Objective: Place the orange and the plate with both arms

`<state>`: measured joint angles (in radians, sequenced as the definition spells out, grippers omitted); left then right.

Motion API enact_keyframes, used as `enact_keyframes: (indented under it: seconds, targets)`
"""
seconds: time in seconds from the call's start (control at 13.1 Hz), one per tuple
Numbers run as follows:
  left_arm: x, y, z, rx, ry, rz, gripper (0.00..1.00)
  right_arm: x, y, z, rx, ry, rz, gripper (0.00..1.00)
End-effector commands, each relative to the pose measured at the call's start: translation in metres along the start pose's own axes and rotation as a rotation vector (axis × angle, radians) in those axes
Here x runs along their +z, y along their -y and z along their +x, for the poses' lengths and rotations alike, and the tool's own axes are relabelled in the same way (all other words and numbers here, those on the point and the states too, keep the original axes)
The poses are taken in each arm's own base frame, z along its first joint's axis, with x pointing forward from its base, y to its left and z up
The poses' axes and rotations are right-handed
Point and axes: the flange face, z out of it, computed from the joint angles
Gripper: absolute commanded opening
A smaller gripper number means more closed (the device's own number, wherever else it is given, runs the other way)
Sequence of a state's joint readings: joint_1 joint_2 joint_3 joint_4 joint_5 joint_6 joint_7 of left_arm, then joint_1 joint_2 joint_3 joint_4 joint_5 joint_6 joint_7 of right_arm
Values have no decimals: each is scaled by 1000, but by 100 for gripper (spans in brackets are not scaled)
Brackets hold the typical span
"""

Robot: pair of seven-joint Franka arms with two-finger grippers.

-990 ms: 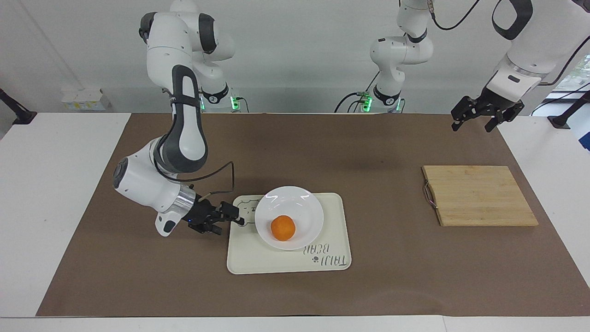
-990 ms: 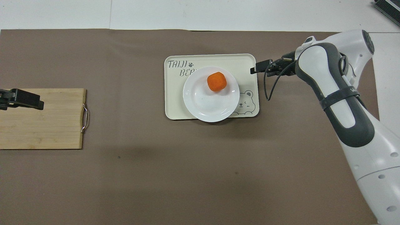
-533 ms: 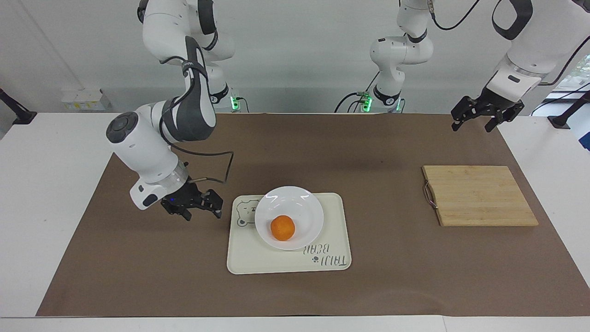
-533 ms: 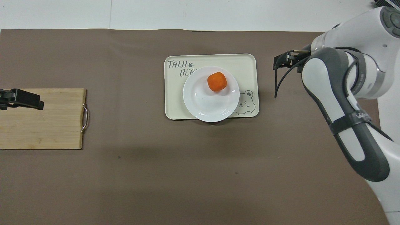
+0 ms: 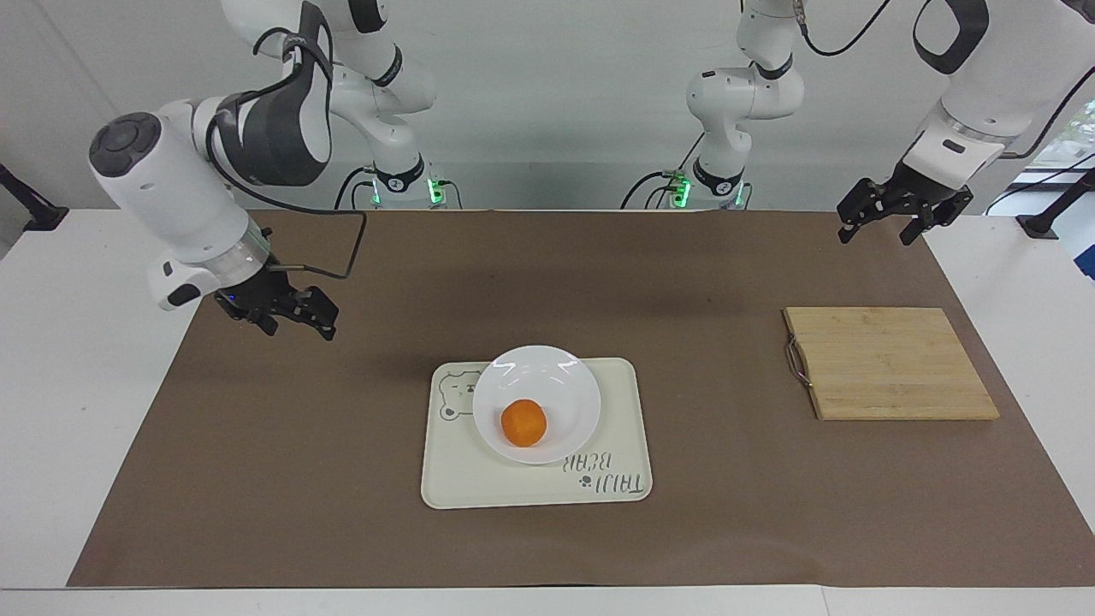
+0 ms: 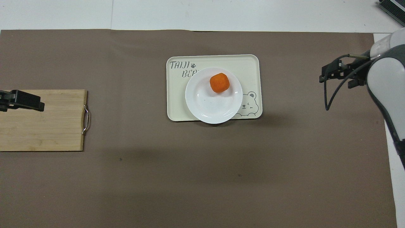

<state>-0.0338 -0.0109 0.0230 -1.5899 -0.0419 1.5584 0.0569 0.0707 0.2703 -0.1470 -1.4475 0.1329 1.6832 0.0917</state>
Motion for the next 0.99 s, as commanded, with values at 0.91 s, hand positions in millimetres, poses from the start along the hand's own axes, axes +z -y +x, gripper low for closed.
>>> enact_keyframes:
  seconds: [0.91]
  targets:
    - [-5, 2, -4, -11, -3, 17, 100, -108, -20, -107, -17, -40, -97, 100]
